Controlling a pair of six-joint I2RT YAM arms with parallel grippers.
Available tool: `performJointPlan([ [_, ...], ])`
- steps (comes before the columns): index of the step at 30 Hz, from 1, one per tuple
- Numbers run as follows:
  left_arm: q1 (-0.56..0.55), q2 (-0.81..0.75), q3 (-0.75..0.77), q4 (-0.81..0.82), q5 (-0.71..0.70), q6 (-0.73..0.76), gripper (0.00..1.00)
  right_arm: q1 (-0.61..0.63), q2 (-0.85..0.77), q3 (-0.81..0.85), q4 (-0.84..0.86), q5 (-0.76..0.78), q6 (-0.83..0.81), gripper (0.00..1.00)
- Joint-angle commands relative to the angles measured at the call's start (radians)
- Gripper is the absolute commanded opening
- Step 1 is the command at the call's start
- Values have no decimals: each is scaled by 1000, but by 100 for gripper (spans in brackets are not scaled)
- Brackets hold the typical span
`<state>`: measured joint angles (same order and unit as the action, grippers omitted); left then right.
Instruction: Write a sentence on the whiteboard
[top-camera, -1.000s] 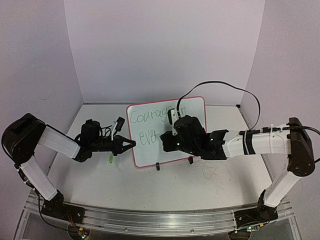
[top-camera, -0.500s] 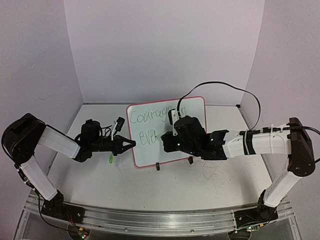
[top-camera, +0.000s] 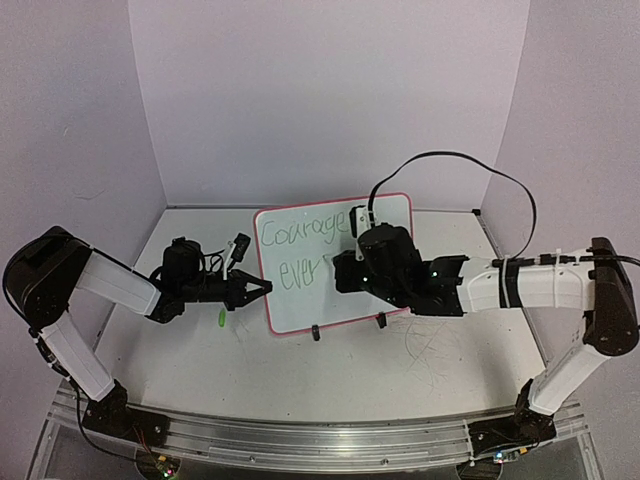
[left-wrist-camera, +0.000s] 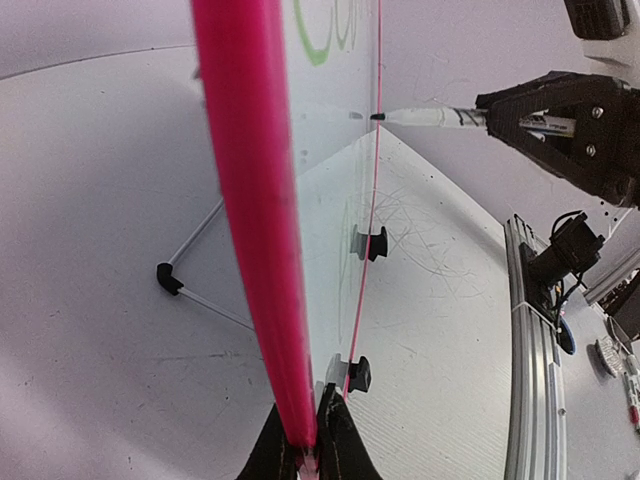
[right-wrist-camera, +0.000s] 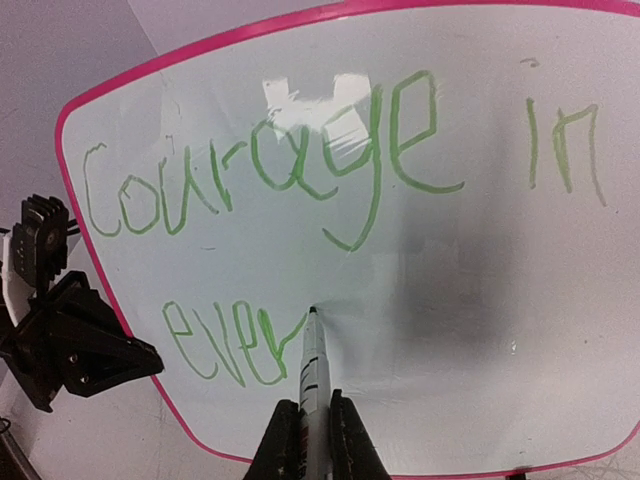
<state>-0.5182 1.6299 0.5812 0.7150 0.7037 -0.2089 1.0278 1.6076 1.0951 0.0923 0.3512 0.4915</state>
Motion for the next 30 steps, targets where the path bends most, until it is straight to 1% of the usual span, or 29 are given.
performJointPlan([
  [1,6,-29,25,1,-92,61,0,-8,-99,-54,65,-25,-37,0],
  [5,5,-27,26,1,-90,62,0,-8,-83,-65,68,-76,-30,0],
  [9,6,-30,25,1,-93,62,0,-8,-34,-30,68,-94,-24,0],
  [18,6,-37,20,0,-95,62,0,-8,-11,-2,69,-39,-30,0],
  [30,5,-36,21,0,-94,63,0,-8,12,25,69,-29,-36,0],
])
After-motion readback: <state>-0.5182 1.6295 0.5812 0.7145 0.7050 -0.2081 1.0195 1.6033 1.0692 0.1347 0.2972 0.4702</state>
